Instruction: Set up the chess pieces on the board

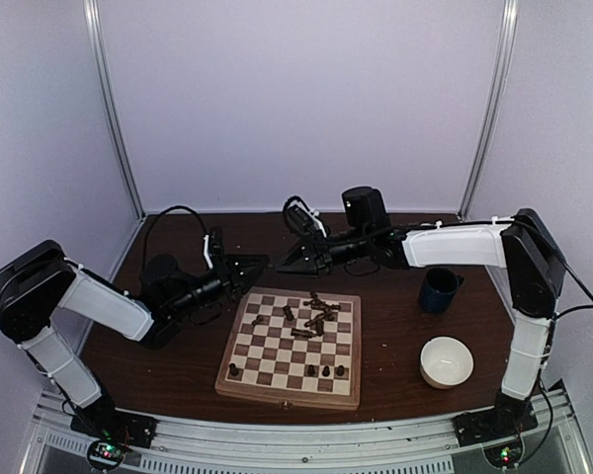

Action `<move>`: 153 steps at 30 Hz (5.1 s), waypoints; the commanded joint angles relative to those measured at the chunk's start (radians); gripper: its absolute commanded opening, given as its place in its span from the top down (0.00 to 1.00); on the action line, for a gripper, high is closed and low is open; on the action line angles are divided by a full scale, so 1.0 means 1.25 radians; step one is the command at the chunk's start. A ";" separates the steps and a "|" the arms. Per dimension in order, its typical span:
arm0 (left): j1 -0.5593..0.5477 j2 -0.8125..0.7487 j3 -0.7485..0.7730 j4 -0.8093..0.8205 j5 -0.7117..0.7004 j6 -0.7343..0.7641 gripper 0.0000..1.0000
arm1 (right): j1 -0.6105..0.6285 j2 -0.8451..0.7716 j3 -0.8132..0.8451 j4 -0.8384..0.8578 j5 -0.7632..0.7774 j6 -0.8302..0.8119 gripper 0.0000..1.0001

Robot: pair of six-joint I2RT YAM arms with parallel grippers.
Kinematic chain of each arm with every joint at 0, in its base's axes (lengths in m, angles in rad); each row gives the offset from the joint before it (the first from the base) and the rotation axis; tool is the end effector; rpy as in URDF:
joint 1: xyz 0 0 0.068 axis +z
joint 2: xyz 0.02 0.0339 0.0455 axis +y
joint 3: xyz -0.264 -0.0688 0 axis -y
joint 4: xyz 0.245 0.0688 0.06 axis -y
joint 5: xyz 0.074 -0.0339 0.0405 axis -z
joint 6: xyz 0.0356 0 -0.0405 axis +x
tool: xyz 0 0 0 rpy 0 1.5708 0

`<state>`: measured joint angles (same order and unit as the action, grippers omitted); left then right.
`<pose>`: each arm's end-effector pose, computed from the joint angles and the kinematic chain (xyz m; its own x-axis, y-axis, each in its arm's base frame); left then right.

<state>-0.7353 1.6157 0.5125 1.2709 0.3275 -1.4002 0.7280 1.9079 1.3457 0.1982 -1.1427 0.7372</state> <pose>0.2163 -0.2111 0.2036 -0.8367 -0.5014 -0.2203 0.2698 -0.0272 -0.9625 0.2991 0.3100 0.2512 -0.8091 -0.3473 -0.4741 -0.4957 -0.0301 0.8680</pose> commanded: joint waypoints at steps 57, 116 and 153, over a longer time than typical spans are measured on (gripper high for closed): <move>0.041 -0.703 0.039 -1.160 -0.465 0.414 0.34 | 0.332 0.072 0.362 -1.088 0.816 -1.091 0.97; 0.056 -0.538 0.078 -1.173 -0.333 0.404 0.32 | 0.423 0.276 0.498 -1.162 0.961 -1.094 0.73; 0.065 -0.524 0.064 -1.157 -0.308 0.402 0.31 | 0.423 0.285 0.548 -1.186 0.929 -1.083 0.68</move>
<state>-0.6643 0.9493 0.6003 -0.2317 -0.0711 -0.8963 1.2507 2.2715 1.9930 -1.2694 0.0204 -0.6247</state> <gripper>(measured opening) 0.685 0.306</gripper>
